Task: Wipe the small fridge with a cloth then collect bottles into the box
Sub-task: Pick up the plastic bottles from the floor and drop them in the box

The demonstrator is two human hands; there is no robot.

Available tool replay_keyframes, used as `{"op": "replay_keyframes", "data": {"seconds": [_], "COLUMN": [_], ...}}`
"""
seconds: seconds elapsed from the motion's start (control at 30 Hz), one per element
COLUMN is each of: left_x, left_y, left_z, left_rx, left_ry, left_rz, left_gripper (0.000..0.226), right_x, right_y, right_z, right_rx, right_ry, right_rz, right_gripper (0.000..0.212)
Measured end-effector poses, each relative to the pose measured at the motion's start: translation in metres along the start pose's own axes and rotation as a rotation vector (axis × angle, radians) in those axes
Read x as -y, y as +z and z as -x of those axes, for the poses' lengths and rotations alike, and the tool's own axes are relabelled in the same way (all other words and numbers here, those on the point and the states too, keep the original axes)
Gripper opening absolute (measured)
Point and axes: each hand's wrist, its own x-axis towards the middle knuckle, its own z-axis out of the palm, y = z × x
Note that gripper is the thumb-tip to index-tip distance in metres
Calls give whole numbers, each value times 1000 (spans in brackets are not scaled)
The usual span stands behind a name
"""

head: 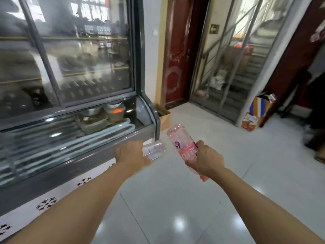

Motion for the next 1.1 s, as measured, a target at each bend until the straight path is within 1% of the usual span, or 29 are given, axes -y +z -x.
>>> {"op": "replay_keyframes", "data": {"seconds": [0.27, 0.43, 0.6, 0.77, 0.93, 1.1], "left_x": [-81, -129, -194, -273, -352, -409], "left_y": [10, 13, 29, 53, 69, 81], "left_z": [-127, -199, -270, -346, -419, -486], "left_rx": [25, 24, 14, 9, 9, 25], "left_ry": [172, 246, 332, 315, 230, 210], "left_rz": [23, -26, -59, -42, -44, -17], "left_gripper": [46, 44, 58, 50, 51, 41], "right_x": [-64, -105, -167, -244, -324, -374], "right_y": [-25, -35, -41, -46, -62, -69], "right_z": [-92, -141, -209, -298, -403, -501], "right_rx": [-42, -52, -48, -8, 23, 6], "right_ry": [163, 228, 262, 235, 161, 98], "right_rz": [40, 37, 28, 25, 42, 82], "right_gripper": [62, 60, 64, 68, 69, 68]}}
